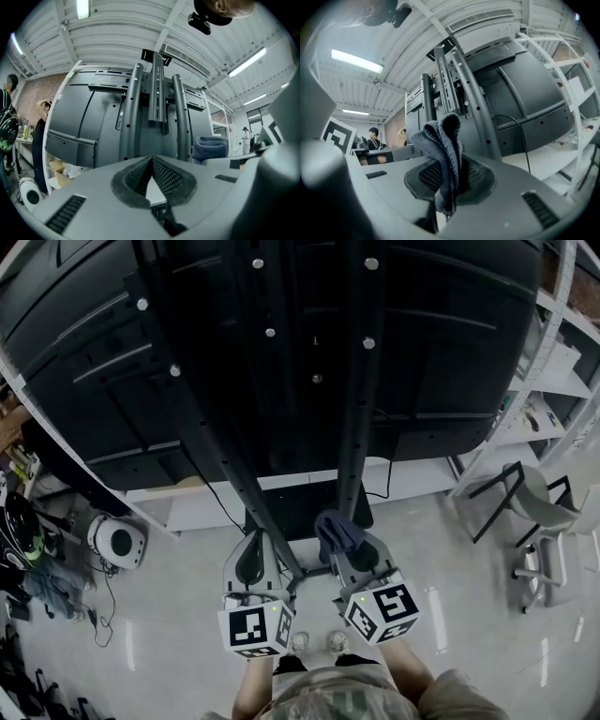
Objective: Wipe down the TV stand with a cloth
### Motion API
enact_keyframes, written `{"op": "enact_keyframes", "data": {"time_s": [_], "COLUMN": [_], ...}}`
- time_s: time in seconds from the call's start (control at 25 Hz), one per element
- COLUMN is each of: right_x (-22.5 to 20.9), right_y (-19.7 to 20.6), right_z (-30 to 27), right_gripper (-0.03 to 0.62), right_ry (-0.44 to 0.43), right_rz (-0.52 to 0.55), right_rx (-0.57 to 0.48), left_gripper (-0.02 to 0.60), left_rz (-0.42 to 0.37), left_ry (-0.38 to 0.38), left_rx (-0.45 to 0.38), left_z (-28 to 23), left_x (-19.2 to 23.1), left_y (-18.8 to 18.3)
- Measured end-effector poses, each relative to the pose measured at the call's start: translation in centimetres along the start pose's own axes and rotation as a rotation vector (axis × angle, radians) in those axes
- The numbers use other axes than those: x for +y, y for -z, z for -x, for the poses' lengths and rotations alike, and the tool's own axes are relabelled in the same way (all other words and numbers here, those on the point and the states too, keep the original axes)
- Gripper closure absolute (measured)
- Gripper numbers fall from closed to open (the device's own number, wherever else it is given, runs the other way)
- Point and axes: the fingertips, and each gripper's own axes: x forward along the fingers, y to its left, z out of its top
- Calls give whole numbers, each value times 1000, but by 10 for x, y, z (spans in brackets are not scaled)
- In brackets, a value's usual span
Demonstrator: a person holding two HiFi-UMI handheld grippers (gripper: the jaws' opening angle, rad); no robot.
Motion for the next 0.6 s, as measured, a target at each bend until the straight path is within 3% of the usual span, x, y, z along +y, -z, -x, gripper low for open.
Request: {"op": "enact_keyframes", "data": {"time_s": [0.16, 0.28, 0.6], "right_x": [25, 49, 86], "right_y": [-14, -17, -34], "right_z": [-14, -26, -45], "right_gripper": [539, 539, 537], "right_ry": [49, 75, 142], "right_rz": [103, 120, 270], "right_rx": [-29, -44, -50], "left_gripper": [566, 566, 566], "left_rz": [-1, -9, 16], "left_ry": [57, 86, 118], "left_rx": [-22, -43, -109], "left_z": [-1, -2, -5], "left_x": [18, 39, 78], "left_y": [-13, -23, -48]}}
